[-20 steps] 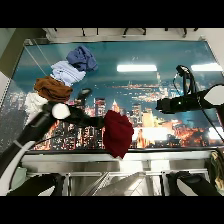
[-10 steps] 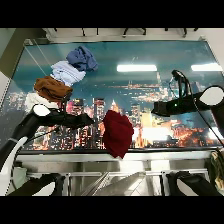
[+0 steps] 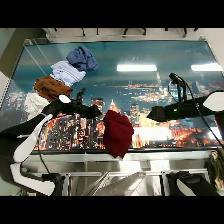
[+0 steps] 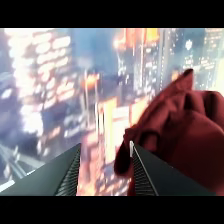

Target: Fold the shirts.

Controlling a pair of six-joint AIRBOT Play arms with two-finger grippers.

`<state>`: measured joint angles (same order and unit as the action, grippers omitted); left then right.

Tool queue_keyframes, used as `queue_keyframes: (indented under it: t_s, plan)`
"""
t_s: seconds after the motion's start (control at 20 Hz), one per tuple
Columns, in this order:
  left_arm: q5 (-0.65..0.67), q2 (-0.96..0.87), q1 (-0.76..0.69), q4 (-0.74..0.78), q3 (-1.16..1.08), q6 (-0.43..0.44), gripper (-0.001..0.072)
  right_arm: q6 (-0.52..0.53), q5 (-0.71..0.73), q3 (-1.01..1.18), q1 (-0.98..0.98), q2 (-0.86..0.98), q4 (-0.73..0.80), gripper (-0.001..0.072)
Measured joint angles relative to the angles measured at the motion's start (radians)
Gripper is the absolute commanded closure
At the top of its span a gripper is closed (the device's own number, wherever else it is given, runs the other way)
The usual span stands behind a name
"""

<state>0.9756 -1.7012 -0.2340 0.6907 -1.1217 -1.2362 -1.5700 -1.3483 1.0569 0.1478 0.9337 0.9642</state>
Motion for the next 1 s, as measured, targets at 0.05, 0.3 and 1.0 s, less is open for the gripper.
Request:
queue_keyframes:
  t_s: [0.05, 0.3, 1.0]
  plan:
    - [0.029, -0.033, -0.006, -0.01, -0.034, 0.002, 0.0338, 0.0, 0.005, 0.0, 0.001, -0.011, -0.005, 0.0685]
    - [0.181, -0.154, -0.044, -0.026, -0.153, 0.02, 0.0339, 0.0, 0.032, 0.0, 0.002, -0.042, -0.015, 0.0685]
    - [0.274, 0.016, -0.027, 0.099, -0.043, 0.071, 0.0684, 0.0, 0.028, -0.001, 0.009, 0.023, -0.058, 0.0684]
